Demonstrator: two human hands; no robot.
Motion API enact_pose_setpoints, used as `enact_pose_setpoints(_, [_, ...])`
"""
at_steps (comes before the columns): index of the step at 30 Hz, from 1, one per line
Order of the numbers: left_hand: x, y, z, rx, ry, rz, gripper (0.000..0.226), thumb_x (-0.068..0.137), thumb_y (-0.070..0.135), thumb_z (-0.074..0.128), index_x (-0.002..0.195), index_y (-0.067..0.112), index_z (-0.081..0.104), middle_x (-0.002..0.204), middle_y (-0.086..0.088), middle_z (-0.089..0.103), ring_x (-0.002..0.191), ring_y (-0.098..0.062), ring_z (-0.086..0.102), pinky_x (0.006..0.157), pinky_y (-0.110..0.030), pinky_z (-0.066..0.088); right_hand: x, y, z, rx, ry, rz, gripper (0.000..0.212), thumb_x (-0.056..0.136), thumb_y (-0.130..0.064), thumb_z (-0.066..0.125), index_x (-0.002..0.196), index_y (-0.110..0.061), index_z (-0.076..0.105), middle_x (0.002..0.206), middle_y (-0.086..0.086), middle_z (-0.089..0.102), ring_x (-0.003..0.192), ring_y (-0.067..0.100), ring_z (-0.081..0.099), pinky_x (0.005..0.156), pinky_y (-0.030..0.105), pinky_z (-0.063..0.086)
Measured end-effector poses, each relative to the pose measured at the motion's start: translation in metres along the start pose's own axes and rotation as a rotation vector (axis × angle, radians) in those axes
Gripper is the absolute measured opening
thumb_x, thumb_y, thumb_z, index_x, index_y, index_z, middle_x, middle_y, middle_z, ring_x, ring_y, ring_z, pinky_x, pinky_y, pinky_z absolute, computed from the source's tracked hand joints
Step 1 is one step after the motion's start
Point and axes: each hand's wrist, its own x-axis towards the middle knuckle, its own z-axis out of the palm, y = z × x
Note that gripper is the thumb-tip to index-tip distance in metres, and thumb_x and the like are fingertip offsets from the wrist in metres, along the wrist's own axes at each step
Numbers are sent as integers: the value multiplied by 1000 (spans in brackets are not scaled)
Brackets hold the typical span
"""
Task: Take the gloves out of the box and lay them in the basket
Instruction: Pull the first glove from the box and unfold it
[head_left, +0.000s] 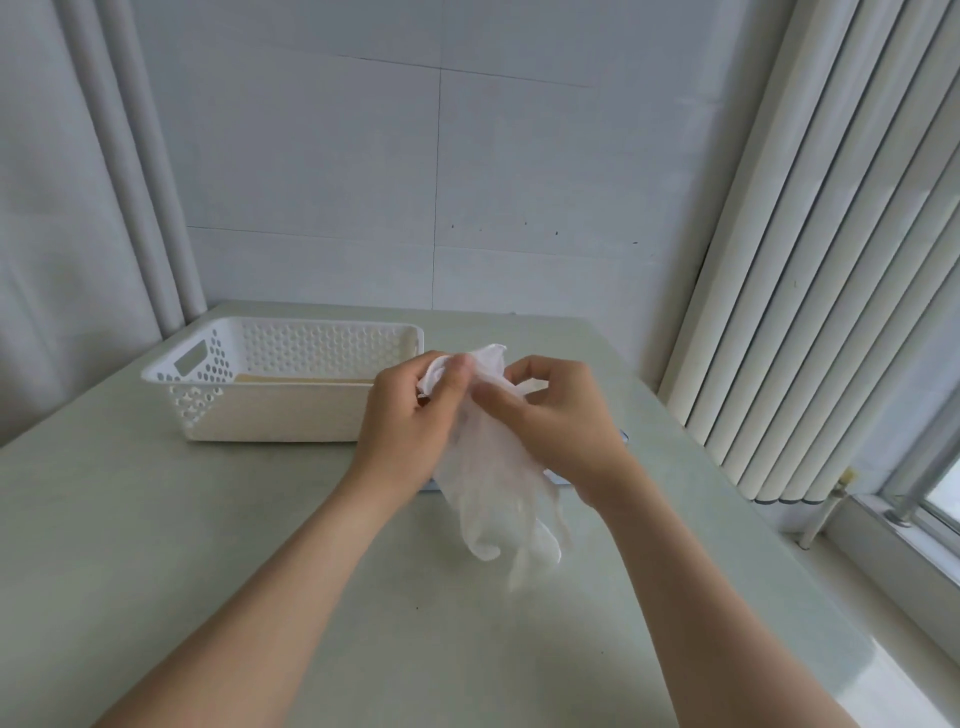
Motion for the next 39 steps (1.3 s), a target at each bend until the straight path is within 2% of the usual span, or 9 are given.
enact_pose_setpoints(4, [5, -2, -7, -75, 157, -149, 38, 108, 38, 55, 94, 6, 70, 83, -10, 72, 77, -27, 68, 69, -43, 54, 2, 3, -2, -1, -59, -19, 17, 85, -39, 83, 86, -23, 78, 75, 10, 76, 65, 28, 70, 63, 37, 54])
enact_pose_setpoints(7, [9, -6, -14, -56, 275, -171, 27, 109, 35, 51, 103, 19, 72, 92, 1, 76, 90, -16, 73, 79, -36, 57, -3, 7, 13, -242, 51, -277, 14, 86, -42, 81, 92, -29, 77, 82, -8, 72, 73, 9, 67, 67, 20, 52])
enact_pose_setpoints(12, [14, -14, -36, 189, 441, -112, 22, 110, 30, 45, 105, 16, 61, 87, 7, 65, 87, -22, 63, 74, -34, 44, -5, 31, 38, -623, -76, -412, 56, 79, -53, 59, 130, -29, 63, 108, -13, 59, 109, 15, 56, 103, 35, 38])
enact_pose_setpoints(18, [10, -35, -57, 626, 361, -114, 23, 112, 26, 36, 110, 8, 49, 84, -11, 61, 86, -43, 60, 68, -39, 34, 5, 51, 41, -802, 11, -407, 52, 75, -28, 68, 128, -30, 71, 121, -9, 62, 116, 22, 57, 105, 34, 32])
enact_pose_setpoints(26, [11, -21, -52, 643, 278, -34, 21, 109, 21, 43, 95, 8, 53, 62, -2, 53, 62, -29, 51, 59, -39, 31, 21, 68, 33, -840, 42, -393, 61, 81, -2, 63, 140, -19, 66, 139, 1, 61, 130, 31, 57, 109, 47, 43])
enact_pose_setpoints(30, [16, 0, -52, 698, 136, -94, 25, 108, 25, 44, 91, 9, 54, 76, -7, 61, 78, -31, 48, 71, -44, 43, 23, 68, 37, -877, 142, -399, 69, 66, 13, 71, 130, -14, 72, 139, 8, 65, 129, 35, 58, 103, 51, 44])
enact_pose_setpoints(35, [26, 17, -61, 694, -134, -222, 36, 104, 22, 44, 72, 5, 44, 66, -7, 53, 70, -27, 52, 60, -37, 37, 8, 45, 47, -495, 417, -429, 32, 87, -2, 53, 108, -16, 74, 107, -1, 70, 99, 29, 60, 86, 40, 44])
enact_pose_setpoints(37, [31, 25, -63, 700, -191, -267, 35, 104, 20, 43, 71, 7, 41, 68, -9, 52, 65, -23, 47, 55, -35, 32, 0, 36, 53, -277, 293, -410, 24, 96, -18, 51, 111, -19, 70, 102, -8, 64, 97, 19, 60, 85, 43, 51])
enact_pose_setpoints(39, [35, 31, -64, 701, -227, -303, 33, 103, 19, 42, 72, 8, 40, 69, -9, 50, 63, -23, 44, 53, -35, 30, -7, 35, 62, -317, 125, -372, 29, 96, -36, 53, 118, -26, 69, 108, -9, 57, 105, 14, 56, 95, 42, 47])
